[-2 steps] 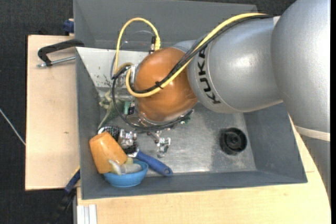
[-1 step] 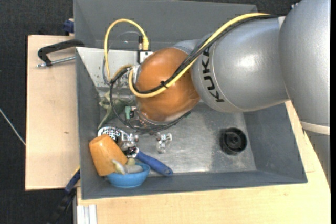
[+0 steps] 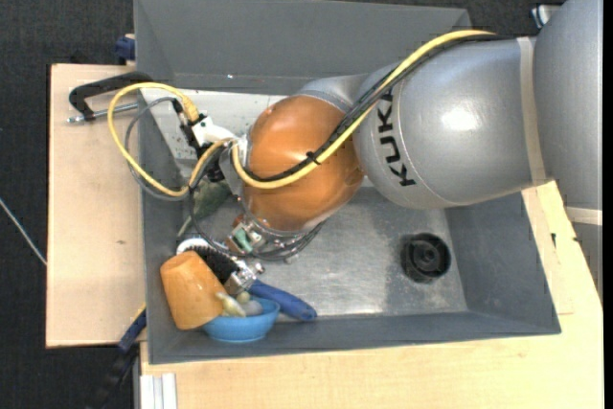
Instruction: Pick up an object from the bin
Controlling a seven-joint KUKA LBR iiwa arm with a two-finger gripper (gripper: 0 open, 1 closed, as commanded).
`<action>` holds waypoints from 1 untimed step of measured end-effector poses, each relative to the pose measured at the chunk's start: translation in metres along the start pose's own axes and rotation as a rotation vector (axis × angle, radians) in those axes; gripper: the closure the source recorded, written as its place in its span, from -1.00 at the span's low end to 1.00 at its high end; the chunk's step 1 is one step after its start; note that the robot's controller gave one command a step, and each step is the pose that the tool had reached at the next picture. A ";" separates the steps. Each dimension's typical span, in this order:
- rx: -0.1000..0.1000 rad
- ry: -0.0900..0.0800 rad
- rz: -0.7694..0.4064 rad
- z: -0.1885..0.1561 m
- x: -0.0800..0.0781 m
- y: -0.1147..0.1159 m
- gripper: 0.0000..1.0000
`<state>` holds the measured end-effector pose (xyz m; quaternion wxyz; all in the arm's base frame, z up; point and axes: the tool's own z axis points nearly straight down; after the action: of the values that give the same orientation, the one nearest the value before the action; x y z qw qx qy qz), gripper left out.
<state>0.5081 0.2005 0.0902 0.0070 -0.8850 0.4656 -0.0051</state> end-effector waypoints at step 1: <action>0.002 -0.009 -0.007 -0.001 -0.006 -0.001 1.00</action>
Offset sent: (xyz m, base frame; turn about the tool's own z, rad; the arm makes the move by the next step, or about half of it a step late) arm 0.0000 0.0000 0.0000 0.0000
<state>0.5053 0.2060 0.0912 0.0099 -0.8866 0.4625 -0.0014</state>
